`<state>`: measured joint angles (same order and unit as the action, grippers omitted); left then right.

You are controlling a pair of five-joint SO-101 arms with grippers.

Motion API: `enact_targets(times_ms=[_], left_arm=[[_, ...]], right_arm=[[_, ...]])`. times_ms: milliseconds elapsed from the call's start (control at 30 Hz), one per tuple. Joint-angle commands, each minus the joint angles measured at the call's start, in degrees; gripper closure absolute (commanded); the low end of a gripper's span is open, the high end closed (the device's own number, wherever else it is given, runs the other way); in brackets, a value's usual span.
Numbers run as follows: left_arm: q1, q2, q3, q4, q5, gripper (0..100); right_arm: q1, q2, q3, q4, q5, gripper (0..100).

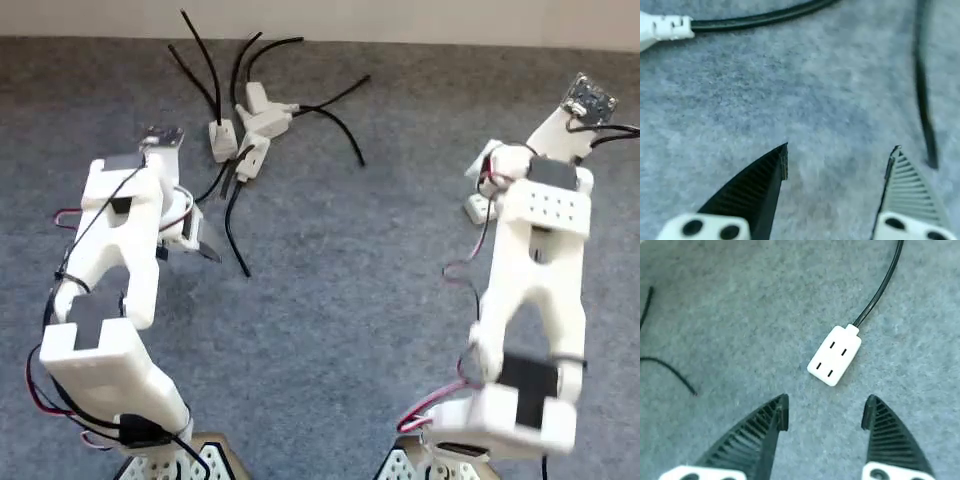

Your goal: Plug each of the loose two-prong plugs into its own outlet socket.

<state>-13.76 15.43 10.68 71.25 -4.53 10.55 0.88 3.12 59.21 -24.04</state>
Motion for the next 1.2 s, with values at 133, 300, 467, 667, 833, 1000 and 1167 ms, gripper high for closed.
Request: enact_targets(times_ms=[133,300,467,667,833,1000,1167], left_arm=[[-5.14,4.0,-2.59,-4.84,9.23,69],[-4.35,6.46,-4.53,-4.66,9.32,69],[-4.35,6.81,-4.88,-4.66,9.32,69],[-4.26,6.9,-4.88,-4.75,9.32,69],[-4.0,6.9,-4.88,-4.84,9.41,69],[-3.74,6.9,-4.88,-4.66,9.41,69],[-3.74,6.9,-4.88,-4.66,9.41,69]], right_arm=[[1.01,21.23,-19.74,-4.53,-5.27,75.7],[2.07,36.62,-35.03,-4.26,-5.54,75.7],[4.44,48.66,-47.52,-0.57,-9.67,75.7],[5.05,58.95,-64.31,11.03,-10.02,75.7],[4.88,59.74,-83.82,23.52,-9.67,75.7],[2.77,59.74,-102.2,33.63,-9.67,75.7],[-1.19,60.35,-99.47,41.98,-10.11,75.7]])
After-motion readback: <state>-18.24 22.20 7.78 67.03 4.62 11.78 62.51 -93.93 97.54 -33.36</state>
